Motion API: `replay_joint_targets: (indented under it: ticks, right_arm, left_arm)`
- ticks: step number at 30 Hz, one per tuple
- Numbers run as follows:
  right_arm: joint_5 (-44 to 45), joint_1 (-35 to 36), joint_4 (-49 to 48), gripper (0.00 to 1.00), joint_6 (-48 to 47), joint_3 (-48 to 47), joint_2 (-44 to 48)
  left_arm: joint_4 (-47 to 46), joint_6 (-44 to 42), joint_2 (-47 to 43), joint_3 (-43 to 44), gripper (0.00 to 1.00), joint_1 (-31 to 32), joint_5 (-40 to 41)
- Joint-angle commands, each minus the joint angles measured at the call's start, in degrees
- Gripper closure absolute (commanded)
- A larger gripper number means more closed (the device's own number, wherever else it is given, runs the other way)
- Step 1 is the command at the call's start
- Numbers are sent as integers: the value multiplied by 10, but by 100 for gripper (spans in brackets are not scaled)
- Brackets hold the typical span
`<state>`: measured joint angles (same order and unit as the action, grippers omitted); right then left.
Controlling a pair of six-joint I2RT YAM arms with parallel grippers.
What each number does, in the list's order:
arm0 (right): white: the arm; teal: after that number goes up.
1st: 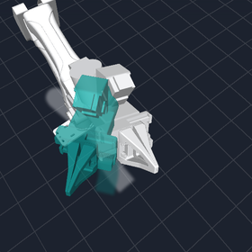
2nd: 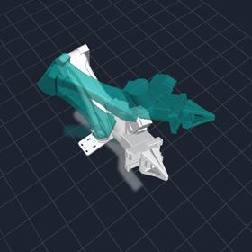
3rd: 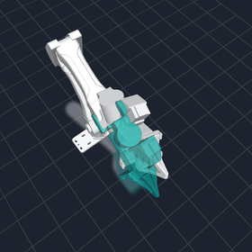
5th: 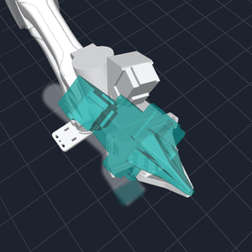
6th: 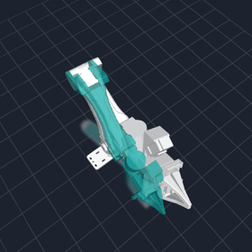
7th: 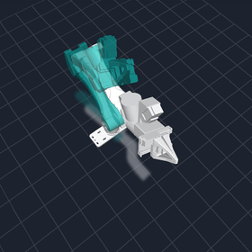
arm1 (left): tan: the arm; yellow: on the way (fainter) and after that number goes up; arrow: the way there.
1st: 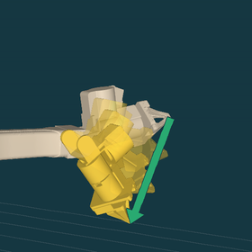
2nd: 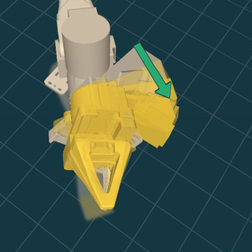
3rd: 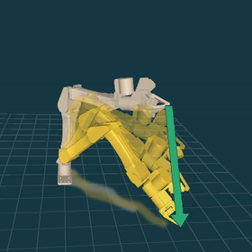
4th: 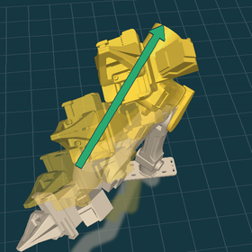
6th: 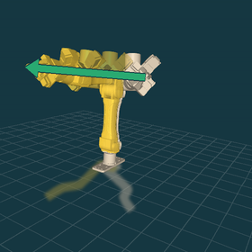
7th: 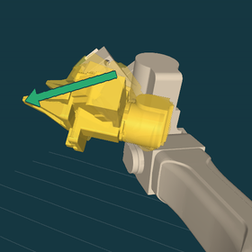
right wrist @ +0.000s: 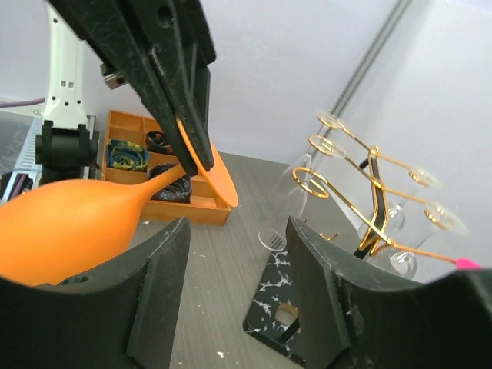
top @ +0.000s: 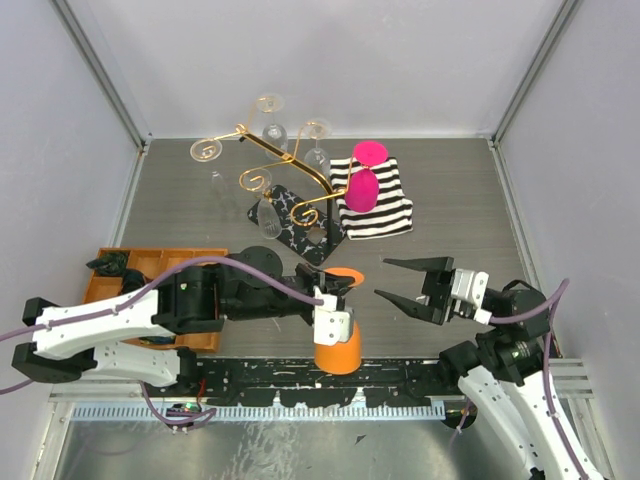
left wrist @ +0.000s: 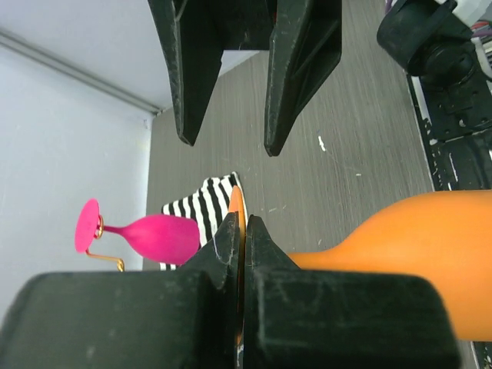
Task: Place the wine glass upside down on the wine glass rack
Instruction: Turn the wine glass upside down at the wine rack.
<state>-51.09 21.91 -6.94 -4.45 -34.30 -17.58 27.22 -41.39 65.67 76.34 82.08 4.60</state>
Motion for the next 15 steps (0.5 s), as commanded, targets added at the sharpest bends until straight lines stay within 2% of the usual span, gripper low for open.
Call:
replay_joint_targets:
  ticks: [1, 8, 15]
  right_arm:
    - [-54, 2, -77, 42, -45, 5, 3]
    - [-75, 2, -141, 44, -24, 21, -12]
    - [-94, 2, -162, 52, -18, 27, -28]
  left_arm:
    - [-37, -15, -18, 2, 100, 2, -53]
    - [-44, -10, -7, 6, 100, 2, -82]
    - [-61, -3, 3, 14, 100, 2, -106]
